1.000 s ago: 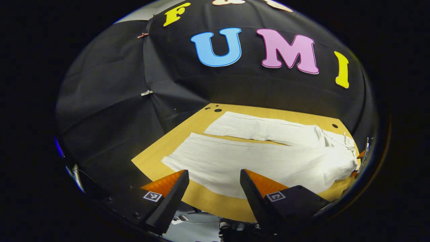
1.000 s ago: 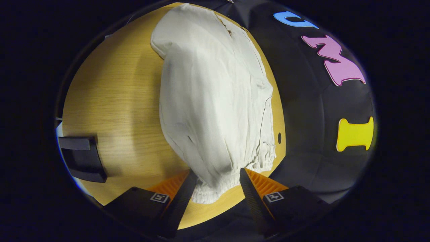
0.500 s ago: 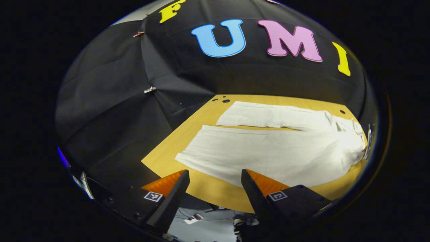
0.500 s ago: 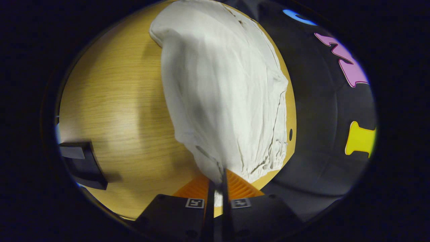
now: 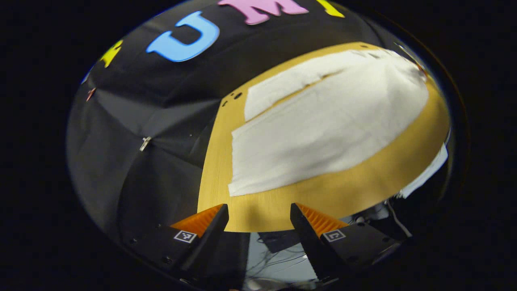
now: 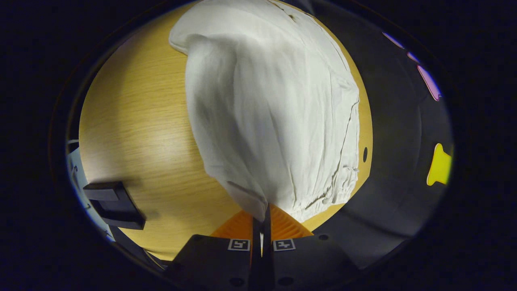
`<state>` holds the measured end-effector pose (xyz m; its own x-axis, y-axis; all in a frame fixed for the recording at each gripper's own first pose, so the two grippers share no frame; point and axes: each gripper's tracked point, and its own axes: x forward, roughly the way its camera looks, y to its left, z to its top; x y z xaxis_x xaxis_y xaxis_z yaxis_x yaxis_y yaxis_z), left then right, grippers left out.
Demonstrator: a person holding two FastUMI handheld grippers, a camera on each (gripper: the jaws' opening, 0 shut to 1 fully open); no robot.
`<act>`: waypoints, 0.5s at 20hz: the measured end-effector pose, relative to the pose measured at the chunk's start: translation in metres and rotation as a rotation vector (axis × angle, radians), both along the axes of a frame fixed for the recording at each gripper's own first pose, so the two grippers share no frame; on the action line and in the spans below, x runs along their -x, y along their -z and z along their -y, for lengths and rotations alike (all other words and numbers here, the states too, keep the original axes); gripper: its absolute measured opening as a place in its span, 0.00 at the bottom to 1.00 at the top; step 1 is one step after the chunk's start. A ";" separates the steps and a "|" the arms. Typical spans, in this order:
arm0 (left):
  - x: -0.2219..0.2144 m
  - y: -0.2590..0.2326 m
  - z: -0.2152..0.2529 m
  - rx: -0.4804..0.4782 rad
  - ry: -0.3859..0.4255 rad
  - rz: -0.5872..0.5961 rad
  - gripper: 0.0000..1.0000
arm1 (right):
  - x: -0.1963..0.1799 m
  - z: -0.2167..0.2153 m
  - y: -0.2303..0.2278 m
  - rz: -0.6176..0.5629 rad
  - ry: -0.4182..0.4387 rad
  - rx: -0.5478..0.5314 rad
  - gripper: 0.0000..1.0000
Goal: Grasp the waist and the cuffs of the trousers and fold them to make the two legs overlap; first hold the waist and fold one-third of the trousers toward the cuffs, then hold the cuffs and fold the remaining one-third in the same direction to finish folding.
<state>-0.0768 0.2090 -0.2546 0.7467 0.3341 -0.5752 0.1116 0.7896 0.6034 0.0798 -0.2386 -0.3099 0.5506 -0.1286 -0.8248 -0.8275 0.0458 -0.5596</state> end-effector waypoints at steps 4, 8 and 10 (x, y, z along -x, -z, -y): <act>-0.007 0.011 -0.027 -0.099 0.093 -0.067 0.97 | -0.001 0.000 0.000 0.004 -0.002 0.026 0.06; -0.038 0.024 -0.057 -0.225 0.221 -0.136 0.96 | -0.001 0.001 0.000 0.001 -0.002 0.030 0.06; -0.048 0.027 -0.064 -0.298 0.301 -0.174 0.96 | -0.001 0.000 0.000 0.006 -0.003 0.043 0.06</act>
